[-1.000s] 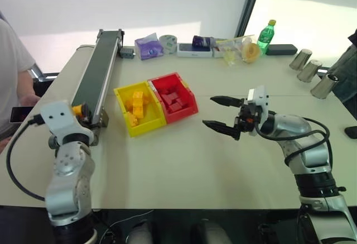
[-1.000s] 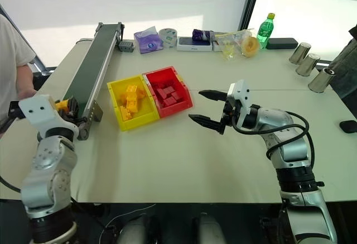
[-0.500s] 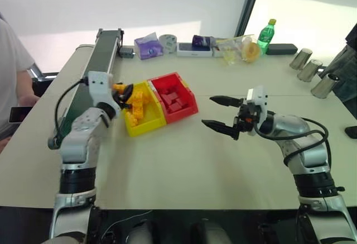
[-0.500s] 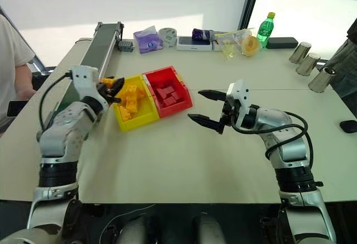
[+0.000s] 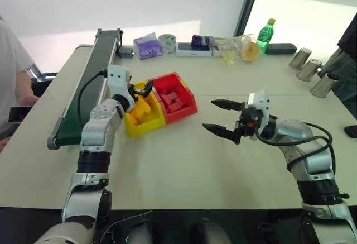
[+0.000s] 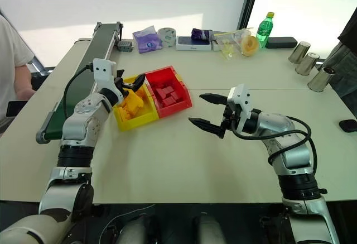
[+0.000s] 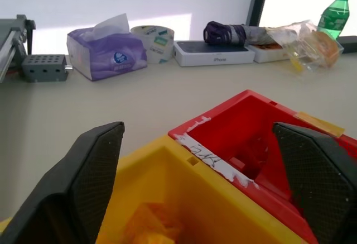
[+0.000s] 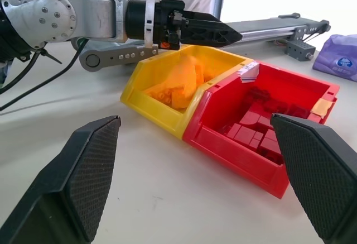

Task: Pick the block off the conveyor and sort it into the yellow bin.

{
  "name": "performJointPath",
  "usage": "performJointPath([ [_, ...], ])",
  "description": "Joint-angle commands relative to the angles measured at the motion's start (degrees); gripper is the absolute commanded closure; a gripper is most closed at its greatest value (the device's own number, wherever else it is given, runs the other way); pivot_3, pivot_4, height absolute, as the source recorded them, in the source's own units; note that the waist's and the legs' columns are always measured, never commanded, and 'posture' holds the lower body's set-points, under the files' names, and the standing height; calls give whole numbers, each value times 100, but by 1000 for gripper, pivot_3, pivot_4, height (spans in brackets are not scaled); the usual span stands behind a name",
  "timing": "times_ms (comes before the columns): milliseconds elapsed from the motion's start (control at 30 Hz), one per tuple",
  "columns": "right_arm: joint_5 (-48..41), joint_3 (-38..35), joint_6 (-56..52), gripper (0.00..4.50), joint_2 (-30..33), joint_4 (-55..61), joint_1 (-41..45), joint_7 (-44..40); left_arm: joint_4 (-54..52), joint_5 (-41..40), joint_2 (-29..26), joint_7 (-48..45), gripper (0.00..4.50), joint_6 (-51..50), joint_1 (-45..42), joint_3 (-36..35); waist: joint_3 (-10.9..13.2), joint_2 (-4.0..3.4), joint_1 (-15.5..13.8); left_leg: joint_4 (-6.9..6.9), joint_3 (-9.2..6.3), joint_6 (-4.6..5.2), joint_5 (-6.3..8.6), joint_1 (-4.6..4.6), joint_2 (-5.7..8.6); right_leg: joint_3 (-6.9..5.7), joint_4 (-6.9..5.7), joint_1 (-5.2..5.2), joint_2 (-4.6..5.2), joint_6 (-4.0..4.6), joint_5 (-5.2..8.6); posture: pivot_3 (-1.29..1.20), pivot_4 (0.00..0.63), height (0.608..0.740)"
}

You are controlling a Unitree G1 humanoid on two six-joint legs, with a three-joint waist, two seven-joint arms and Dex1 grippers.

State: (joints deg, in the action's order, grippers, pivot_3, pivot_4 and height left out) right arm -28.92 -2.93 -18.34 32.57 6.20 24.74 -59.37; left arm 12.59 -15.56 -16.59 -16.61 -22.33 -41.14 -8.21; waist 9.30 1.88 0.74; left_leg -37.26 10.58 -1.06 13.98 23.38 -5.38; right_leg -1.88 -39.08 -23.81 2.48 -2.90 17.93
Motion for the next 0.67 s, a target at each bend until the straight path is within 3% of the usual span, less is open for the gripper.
performJointPath([
  [33,-91,-99,20,0,42,112,138,-3,-579,-120,-66,122,64,107,-14,-271,0,0,-2,0,0,0,0,0,0,0,0,0,1,0,0,0,150,740],
  [200,-75,-82,58,0,75,-38,216,-124,-2143,-999,-528,-432,64,-694,881,-717,0,-1,46,5,3,0,0,-1,-11,5,-1,-4,4,0,0,0,150,740],
  [367,-40,-57,123,0,68,-218,294,-243,-3590,-1914,-1467,-1337,64,-1042,2444,-1551,2,-4,61,9,6,-6,-3,-1,-21,7,-3,-12,2,1,1,0,150,740],
  [667,47,7,222,0,58,-527,526,-414,-3811,-2086,-2318,-1853,64,-1016,4283,-2827,2,-4,-4,4,1,0,1,-1,-12,4,-2,-4,18,4,1,0,150,740],
])
